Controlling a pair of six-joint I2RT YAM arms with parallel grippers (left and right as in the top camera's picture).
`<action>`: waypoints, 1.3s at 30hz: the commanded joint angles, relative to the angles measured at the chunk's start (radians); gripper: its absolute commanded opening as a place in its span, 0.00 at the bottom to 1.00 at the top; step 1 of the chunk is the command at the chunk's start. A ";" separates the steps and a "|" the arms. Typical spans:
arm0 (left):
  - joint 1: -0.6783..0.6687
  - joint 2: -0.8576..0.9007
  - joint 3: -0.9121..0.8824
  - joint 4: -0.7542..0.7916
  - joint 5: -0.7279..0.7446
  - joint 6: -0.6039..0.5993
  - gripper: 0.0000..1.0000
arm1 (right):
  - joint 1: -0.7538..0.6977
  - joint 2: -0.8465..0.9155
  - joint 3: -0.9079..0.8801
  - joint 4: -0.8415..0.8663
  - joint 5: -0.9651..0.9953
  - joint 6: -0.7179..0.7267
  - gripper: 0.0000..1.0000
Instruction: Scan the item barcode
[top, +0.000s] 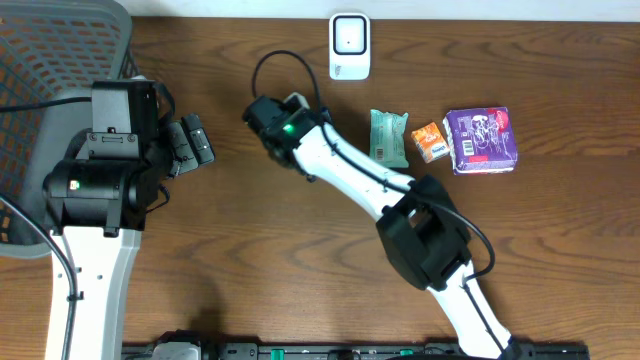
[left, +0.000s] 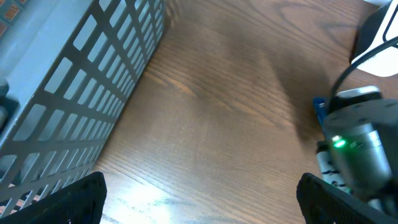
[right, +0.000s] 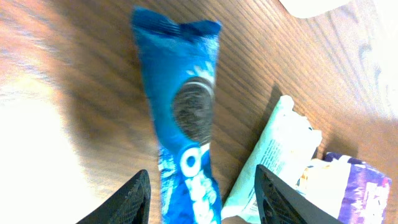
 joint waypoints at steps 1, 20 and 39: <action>0.003 0.004 0.011 -0.004 -0.009 0.013 0.98 | 0.018 0.010 -0.002 -0.001 0.031 -0.021 0.50; 0.003 0.004 0.011 -0.004 -0.009 0.013 0.98 | -0.025 0.031 -0.113 0.087 -0.093 0.033 0.47; 0.003 0.004 0.011 -0.004 -0.009 0.013 0.98 | 0.032 0.030 -0.092 0.055 0.028 0.055 0.44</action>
